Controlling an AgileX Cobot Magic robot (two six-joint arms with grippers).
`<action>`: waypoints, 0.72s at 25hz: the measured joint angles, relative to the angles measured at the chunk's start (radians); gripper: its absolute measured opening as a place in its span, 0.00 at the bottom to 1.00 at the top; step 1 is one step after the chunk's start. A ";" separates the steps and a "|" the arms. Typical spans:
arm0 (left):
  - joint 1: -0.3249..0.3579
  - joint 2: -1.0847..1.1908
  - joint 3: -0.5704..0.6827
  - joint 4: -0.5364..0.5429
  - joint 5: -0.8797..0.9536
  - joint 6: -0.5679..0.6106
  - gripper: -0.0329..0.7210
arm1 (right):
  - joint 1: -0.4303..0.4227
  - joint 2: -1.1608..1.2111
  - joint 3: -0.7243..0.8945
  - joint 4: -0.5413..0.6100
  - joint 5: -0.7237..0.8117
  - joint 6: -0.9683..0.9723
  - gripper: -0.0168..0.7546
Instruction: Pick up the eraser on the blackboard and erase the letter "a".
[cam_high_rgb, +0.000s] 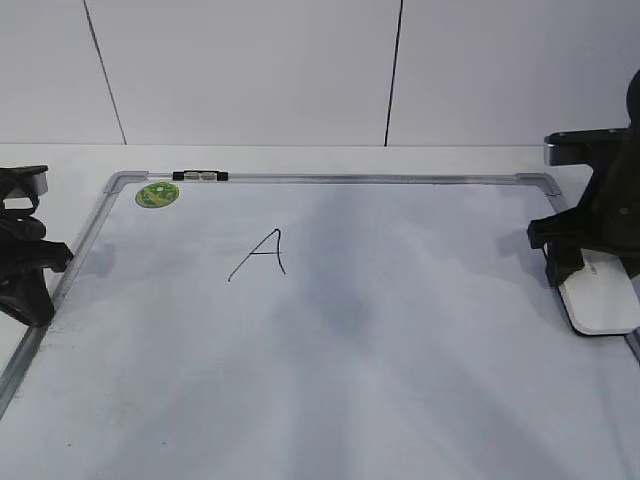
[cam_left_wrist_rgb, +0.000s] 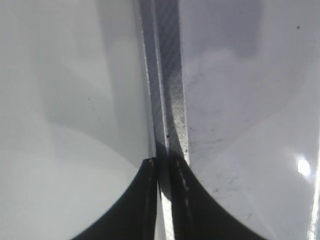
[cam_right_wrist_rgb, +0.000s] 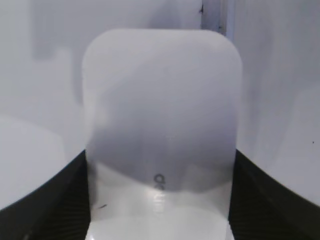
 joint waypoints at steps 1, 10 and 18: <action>0.000 0.000 0.000 0.000 0.000 0.000 0.09 | 0.000 0.005 -0.006 0.000 0.003 0.000 0.76; 0.000 0.000 0.000 0.000 0.000 0.000 0.09 | -0.001 0.009 -0.014 0.000 0.028 0.002 0.76; 0.000 0.000 0.000 0.000 0.000 0.000 0.09 | -0.001 0.015 -0.014 0.000 0.031 0.004 0.76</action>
